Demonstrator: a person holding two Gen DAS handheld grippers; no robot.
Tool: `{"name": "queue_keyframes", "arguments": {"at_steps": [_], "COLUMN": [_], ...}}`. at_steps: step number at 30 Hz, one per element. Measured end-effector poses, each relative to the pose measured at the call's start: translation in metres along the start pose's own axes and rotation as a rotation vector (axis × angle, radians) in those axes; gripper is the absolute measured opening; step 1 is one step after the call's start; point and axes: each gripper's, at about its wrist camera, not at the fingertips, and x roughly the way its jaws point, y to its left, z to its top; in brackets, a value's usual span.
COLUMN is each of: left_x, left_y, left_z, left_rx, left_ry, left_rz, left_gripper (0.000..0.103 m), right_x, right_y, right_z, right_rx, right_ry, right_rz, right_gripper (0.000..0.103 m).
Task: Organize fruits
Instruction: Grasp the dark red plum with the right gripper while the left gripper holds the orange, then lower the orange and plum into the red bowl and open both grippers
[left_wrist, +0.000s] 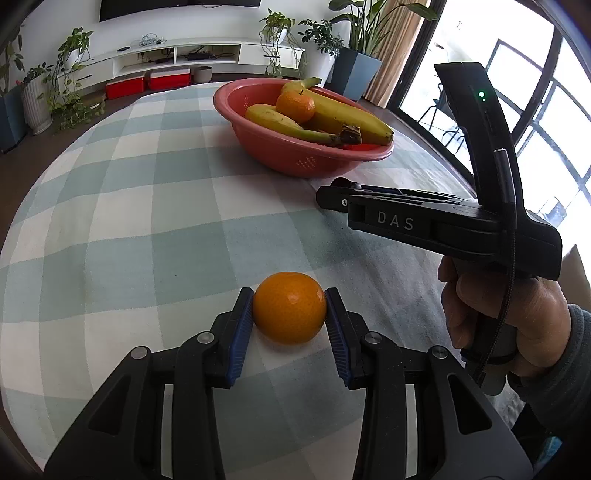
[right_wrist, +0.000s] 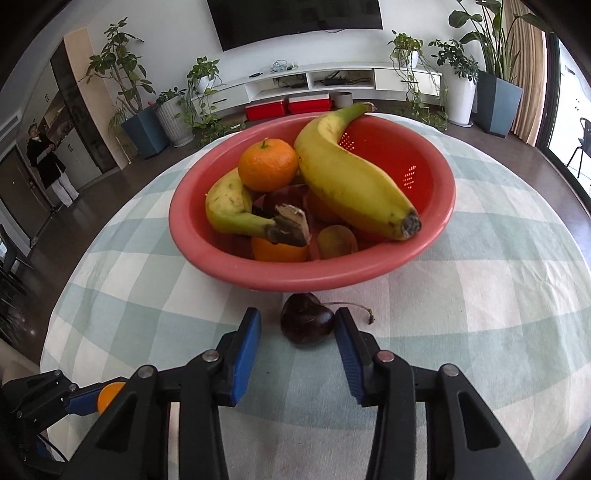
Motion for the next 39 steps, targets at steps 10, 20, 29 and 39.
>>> {"name": "queue_keyframes", "arguments": {"at_steps": [10, 20, 29, 39], "left_x": [0.004, 0.005, 0.004, -0.024], "left_y": [-0.002, -0.001, -0.001, -0.001], "left_z": [0.001, 0.001, 0.002, 0.027], "left_rx": [-0.003, -0.005, -0.006, -0.014], "left_ry": [0.006, 0.004, -0.007, -0.092], "left_rz": [-0.013, -0.011, -0.006, 0.016], "left_gripper": [0.036, 0.036, 0.036, 0.036], "right_x": [0.001, -0.026, -0.064, -0.11], "right_y": [0.001, -0.005, -0.015, -0.054], "right_z": [-0.001, -0.019, -0.035, -0.004], "right_rx": [-0.021, 0.004, 0.03, 0.059], "right_ry": [-0.005, -0.001, -0.03, -0.136], "right_rz": [-0.023, 0.04, 0.092, 0.078], "right_gripper": [0.03, 0.03, 0.03, 0.03]}}
